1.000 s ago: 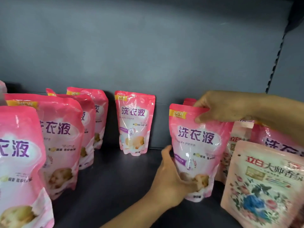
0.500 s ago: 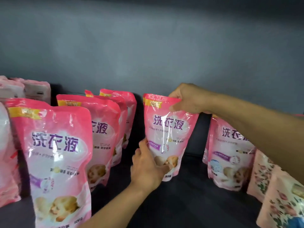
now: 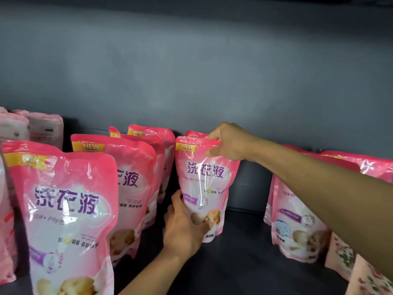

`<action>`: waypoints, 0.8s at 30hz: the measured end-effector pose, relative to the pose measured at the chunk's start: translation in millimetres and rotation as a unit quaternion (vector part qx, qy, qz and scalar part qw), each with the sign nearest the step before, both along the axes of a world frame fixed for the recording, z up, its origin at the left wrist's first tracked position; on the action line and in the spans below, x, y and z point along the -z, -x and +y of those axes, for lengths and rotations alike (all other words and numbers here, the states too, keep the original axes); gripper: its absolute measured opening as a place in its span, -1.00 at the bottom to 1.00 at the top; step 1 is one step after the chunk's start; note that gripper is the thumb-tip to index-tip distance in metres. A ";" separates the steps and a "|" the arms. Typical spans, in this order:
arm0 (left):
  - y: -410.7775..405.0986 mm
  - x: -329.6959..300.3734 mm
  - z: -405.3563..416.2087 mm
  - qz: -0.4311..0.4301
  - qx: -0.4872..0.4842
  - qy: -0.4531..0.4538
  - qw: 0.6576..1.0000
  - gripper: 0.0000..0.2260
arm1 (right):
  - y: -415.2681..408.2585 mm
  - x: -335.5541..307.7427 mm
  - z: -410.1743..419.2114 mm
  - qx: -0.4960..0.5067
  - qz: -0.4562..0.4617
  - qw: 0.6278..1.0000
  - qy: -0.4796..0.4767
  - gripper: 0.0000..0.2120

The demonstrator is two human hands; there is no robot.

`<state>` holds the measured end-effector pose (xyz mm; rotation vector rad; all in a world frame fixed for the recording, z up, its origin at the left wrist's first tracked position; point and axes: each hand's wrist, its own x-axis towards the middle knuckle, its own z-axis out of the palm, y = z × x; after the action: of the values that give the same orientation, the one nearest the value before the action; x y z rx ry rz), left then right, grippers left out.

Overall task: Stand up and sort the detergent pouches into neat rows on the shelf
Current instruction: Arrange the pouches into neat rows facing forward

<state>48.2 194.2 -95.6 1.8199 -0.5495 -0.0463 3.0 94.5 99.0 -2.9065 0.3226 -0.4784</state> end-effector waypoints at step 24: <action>98.2 -39.8 -46.7 -0.213 0.119 0.022 0.970 -0.17 | 131.0 -36.6 -93.2 0.174 0.140 0.966 0.128 -0.66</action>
<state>-50.0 147.5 -55.8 1.7167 -1.0629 0.1972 -128.1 1.2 135.7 -3.1810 0.8842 -0.1589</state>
